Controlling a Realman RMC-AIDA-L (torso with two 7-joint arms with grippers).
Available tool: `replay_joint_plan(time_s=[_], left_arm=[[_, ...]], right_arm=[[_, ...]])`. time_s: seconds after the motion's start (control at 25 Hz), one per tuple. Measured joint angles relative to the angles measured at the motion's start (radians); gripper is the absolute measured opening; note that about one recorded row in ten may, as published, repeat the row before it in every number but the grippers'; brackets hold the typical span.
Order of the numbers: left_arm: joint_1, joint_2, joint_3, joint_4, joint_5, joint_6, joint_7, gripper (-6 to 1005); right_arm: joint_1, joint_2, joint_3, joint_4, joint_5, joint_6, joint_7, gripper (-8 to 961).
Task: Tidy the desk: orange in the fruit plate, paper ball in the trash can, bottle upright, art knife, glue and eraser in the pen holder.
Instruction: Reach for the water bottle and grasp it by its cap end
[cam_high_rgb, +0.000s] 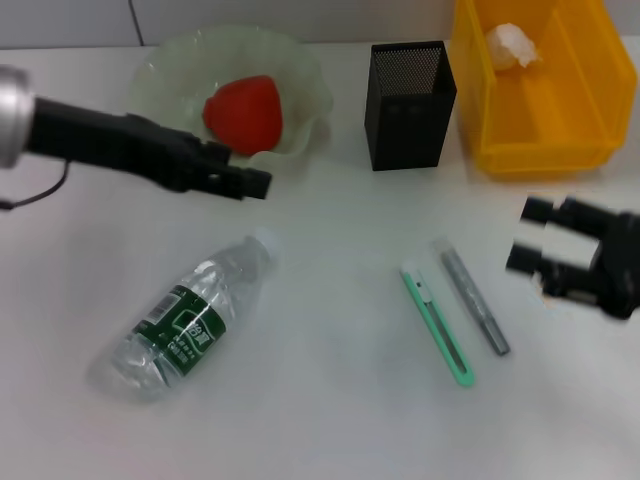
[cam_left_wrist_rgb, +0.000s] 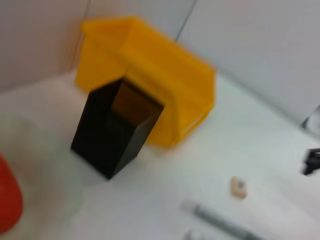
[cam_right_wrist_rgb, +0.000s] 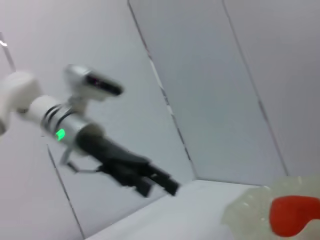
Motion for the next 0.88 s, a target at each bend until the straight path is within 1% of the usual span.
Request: replay_joint_plan(time_s=[0.04,0.08,0.12,0.16,0.2,0.32,0.36,0.4,0.44,0.48,0.52,0.56,0.72,0.76,0.88], left_arm=[[-0.016,0.000,0.039,0.017,0.034,-0.016,-0.060,771],[-0.035,0.000,0.092,0.029,0.080,-0.036,-0.115,768],[-0.054,-0.001,0.143,0.038,0.124,-0.058,-0.170,764],[-0.083,-0.005,0.223,0.039,0.205,-0.092,-0.240,760],[-0.083,-0.005,0.223,0.039,0.205,-0.092,-0.240,756],[-0.112,-0.010,0.340,0.010,0.270,-0.157,-0.311,745],[-0.121,-0.011,0.410,-0.026,0.292,-0.207,-0.336,741],[-0.121,-0.011,0.410,-0.026,0.292,-0.207,-0.336,737],[-0.131,-0.011,0.433,-0.069,0.312,-0.240,-0.341,733],[-0.131,-0.011,0.433,-0.069,0.312,-0.240,-0.341,729],[-0.139,-0.011,0.438,-0.100,0.322,-0.257,-0.342,725],[-0.150,-0.011,0.445,-0.158,0.332,-0.287,-0.344,721],[-0.153,-0.011,0.455,-0.194,0.337,-0.320,-0.345,706],[-0.153,-0.011,0.470,-0.222,0.344,-0.363,-0.346,702],[-0.153,-0.011,0.478,-0.251,0.348,-0.412,-0.347,691]], right_arm=[[0.012,-0.009,0.009,0.116,-0.012,-0.006,-0.098,749],[0.013,-0.010,0.009,0.148,-0.014,0.003,-0.130,750],[0.013,-0.010,0.009,0.148,-0.014,0.003,-0.130,750],[0.014,-0.006,0.006,0.179,-0.018,0.025,-0.167,750],[0.014,-0.002,0.004,0.185,-0.023,0.037,-0.176,750],[0.014,0.004,0.001,0.187,-0.038,0.060,-0.182,750],[0.017,0.008,0.000,0.189,-0.051,0.072,-0.182,749],[0.017,0.008,0.000,0.189,-0.051,0.072,-0.182,749],[0.023,0.010,-0.002,0.190,-0.062,0.075,-0.183,749],[0.023,0.010,-0.002,0.190,-0.062,0.075,-0.183,749],[0.027,0.011,-0.003,0.190,-0.068,0.075,-0.183,749],[0.034,0.015,-0.004,0.192,-0.083,0.075,-0.183,749],[0.040,0.021,-0.004,0.194,-0.092,0.075,-0.189,748],[0.041,0.021,-0.004,0.196,-0.092,0.075,-0.193,749],[0.046,0.023,-0.003,0.205,-0.093,0.074,-0.202,750]])
